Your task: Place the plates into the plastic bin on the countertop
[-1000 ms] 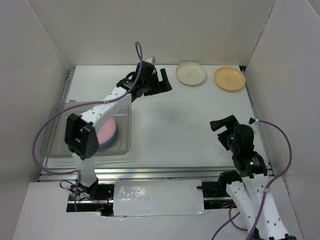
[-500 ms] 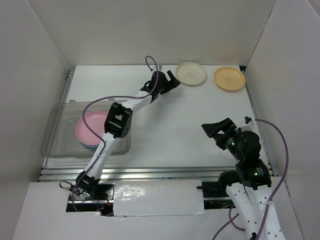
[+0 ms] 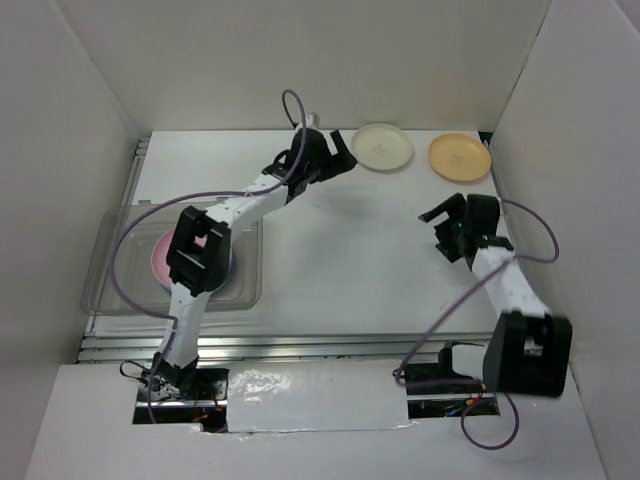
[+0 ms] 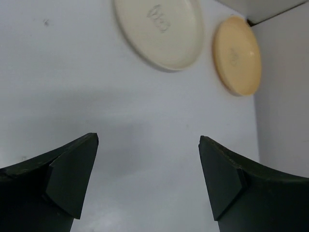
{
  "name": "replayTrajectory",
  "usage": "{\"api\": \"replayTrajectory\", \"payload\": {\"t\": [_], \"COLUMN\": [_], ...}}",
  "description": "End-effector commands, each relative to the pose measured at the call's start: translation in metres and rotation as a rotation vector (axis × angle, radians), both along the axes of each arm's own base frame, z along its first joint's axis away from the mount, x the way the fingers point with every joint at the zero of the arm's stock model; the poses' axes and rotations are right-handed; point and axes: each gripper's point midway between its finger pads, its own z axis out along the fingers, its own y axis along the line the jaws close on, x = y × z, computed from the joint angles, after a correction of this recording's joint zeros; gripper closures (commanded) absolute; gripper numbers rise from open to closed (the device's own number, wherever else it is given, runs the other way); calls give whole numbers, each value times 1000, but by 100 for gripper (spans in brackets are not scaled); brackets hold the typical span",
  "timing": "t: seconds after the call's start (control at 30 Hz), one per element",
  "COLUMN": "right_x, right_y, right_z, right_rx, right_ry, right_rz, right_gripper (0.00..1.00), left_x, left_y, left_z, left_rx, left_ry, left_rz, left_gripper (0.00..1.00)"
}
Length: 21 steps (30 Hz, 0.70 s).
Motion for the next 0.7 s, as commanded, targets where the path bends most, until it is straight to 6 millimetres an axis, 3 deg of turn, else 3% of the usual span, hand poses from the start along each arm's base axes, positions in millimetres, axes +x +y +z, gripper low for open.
{"api": "replayTrajectory", "payload": {"t": [0.0,0.03,0.07,0.1,0.13,0.17,0.2,0.23,0.27,0.3,0.33,0.37,0.4,0.43,0.47,0.5,0.53,0.57,0.6,0.67], "right_x": [86,101,132,145,154,180,189,196,216,221,228,256,255,279,286,286,299,298,309,310], "right_y": [-11,-11,-13,-13,-9,-8,-10,-6,-7,-4,-1,-1,2,4,4,4,5,5,3,3], "right_z": [33,28,16,5,-34,-12,-18,-41,-28,-36,-66,-41,-76,-53,-51,-74,-60,-77,-67,-74], "right_rx": [26,33,43,49,65,58,50,46,25,27,20,10,8,3,0,5,3,-2,-1,1], "right_ry": [-132,-113,-73,-43,63,14,30,87,48,84,158,104,201,141,141,199,159,203,175,202], "right_rz": [-8,-3,3,4,14,26,15,15,5,9,18,24,37,45,44,37,39,31,22,19], "right_gripper": [0,0,0,0,1,1,1,1,1,1,1,1,1,1,1,1,1,1,2,4], "left_x": [-30,-40,-47,-54,-66,-75,-81,-92,-103,-112,-120,-135,-141,-157,-165,-172,-180,-188,-196,-208], "left_y": [22,21,30,36,41,52,59,71,83,93,105,115,125,133,139,146,157,166,179,193], "left_z": [94,103,119,127,127,143,149,144,161,155,152,163,166,177,168,165,176,156,166,155], "left_rx": [45,35,41,53,75,100,125,175,182,206,241,265,303,330,332,313,273,276,252,261], "left_ry": [-68,-60,-72,-76,-48,-65,-66,-32,-47,-24,-14,-34,-37,-51,-24,0,-23,17,-8,8], "left_rz": [-70,-129,-142,-154,-175,-179,-181,-183,-173,-167,-159,-132,-85,-62,-69,-64,-59,-58,-35,-30], "left_gripper": [1,1,1,1,1,1,1,1,1,1,1,1,1,1,1,1,1,1,1,1]}}
